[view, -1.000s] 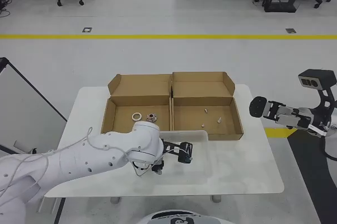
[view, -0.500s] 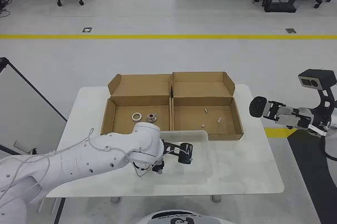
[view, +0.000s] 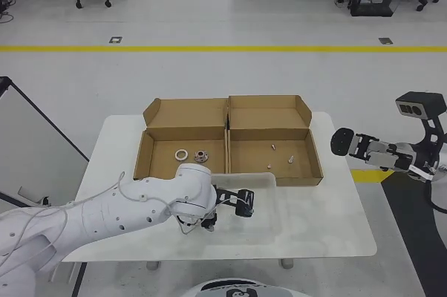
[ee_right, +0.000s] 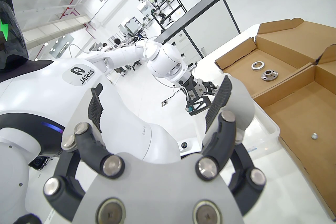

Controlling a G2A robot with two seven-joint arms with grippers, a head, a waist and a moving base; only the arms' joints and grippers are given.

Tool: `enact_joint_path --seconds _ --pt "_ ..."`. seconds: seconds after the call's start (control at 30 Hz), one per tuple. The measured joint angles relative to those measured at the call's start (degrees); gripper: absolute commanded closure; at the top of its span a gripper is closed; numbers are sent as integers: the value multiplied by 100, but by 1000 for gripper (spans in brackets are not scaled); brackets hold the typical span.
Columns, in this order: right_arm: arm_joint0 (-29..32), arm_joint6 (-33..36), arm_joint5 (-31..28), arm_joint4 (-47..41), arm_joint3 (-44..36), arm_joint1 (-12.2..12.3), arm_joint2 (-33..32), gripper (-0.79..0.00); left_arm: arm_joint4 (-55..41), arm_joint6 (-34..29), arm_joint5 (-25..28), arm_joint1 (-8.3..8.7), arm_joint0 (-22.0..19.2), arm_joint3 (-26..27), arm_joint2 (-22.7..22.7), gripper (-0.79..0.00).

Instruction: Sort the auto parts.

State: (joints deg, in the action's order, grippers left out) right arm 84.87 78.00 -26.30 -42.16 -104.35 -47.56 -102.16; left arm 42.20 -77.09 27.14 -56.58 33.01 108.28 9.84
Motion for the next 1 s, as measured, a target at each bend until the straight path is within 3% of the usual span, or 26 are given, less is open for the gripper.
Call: enact_joint_path --seconds 0.33,0.63,1.0 --pt "0 0 0 0 0 0 0 -785 121 -89 -82 90 -73 -198 -10 -785" --pt "0 0 0 0 0 0 0 -785 462 -89 -81 82 190 -418 -10 -785" --pt "0 0 0 0 0 0 0 -785 659 -33 -24 -45 294 -677 -9 -554"
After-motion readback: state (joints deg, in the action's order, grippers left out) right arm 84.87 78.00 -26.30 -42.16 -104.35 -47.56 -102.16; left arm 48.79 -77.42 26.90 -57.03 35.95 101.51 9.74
